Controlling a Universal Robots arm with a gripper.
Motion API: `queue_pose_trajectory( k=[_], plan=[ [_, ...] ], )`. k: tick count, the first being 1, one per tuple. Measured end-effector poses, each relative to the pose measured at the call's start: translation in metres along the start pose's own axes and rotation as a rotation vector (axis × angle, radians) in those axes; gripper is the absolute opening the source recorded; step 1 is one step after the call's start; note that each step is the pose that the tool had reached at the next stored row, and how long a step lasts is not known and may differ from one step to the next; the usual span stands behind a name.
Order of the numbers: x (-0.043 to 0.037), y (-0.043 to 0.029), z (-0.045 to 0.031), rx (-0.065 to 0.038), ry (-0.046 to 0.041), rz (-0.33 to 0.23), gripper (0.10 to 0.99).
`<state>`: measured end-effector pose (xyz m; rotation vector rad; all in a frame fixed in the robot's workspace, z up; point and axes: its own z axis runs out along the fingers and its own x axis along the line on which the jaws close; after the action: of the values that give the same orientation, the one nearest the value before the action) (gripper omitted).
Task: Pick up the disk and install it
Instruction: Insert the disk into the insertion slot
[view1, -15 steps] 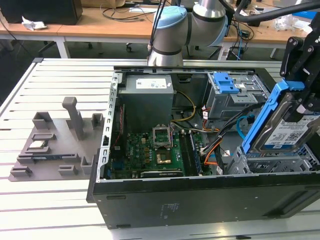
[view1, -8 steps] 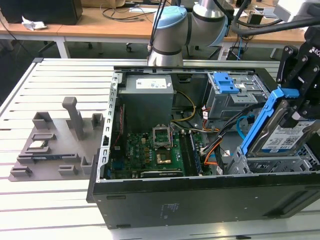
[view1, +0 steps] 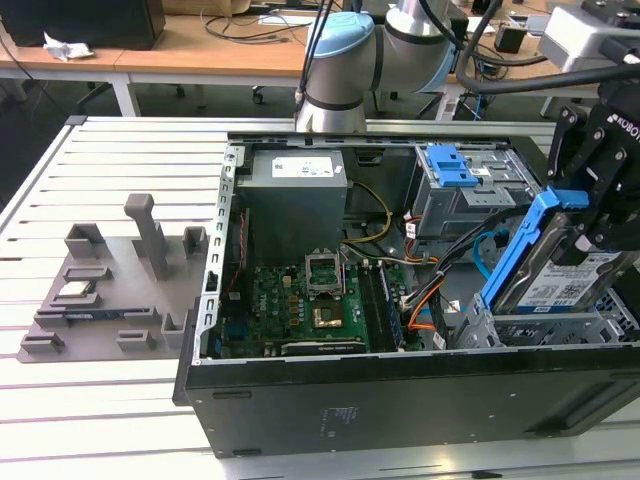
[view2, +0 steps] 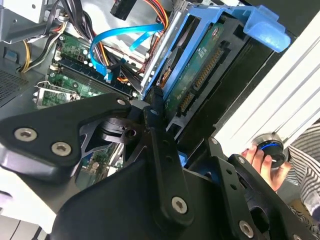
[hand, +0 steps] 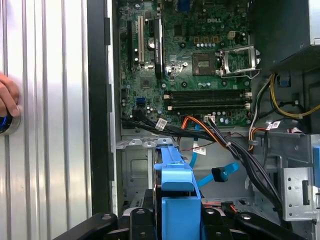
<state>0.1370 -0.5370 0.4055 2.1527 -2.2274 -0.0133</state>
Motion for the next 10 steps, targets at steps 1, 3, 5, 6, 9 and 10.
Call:
queue_pose_trajectory(
  k=[1, 3, 5, 6, 9, 10],
  plan=[
    [-0.0001, -0.0001, 0.0019, 0.0, 0.0, 0.0, 0.365],
    [-0.0002, -0.0003, 0.0073, 0.0, 0.0001, 0.0, 0.365],
    [-0.0003, -0.0004, 0.0111, 0.0, 0.0002, 0.0, 0.365],
    [-0.0003, -0.0005, 0.0131, 0.0, 0.0001, 0.0, 0.365],
    [-0.0005, -0.0007, 0.0184, 0.0, 0.0002, 0.0, 0.365],
    [-0.0005, -0.0008, 0.0206, 0.0, 0.0002, 0.0, 0.365]
  ],
)
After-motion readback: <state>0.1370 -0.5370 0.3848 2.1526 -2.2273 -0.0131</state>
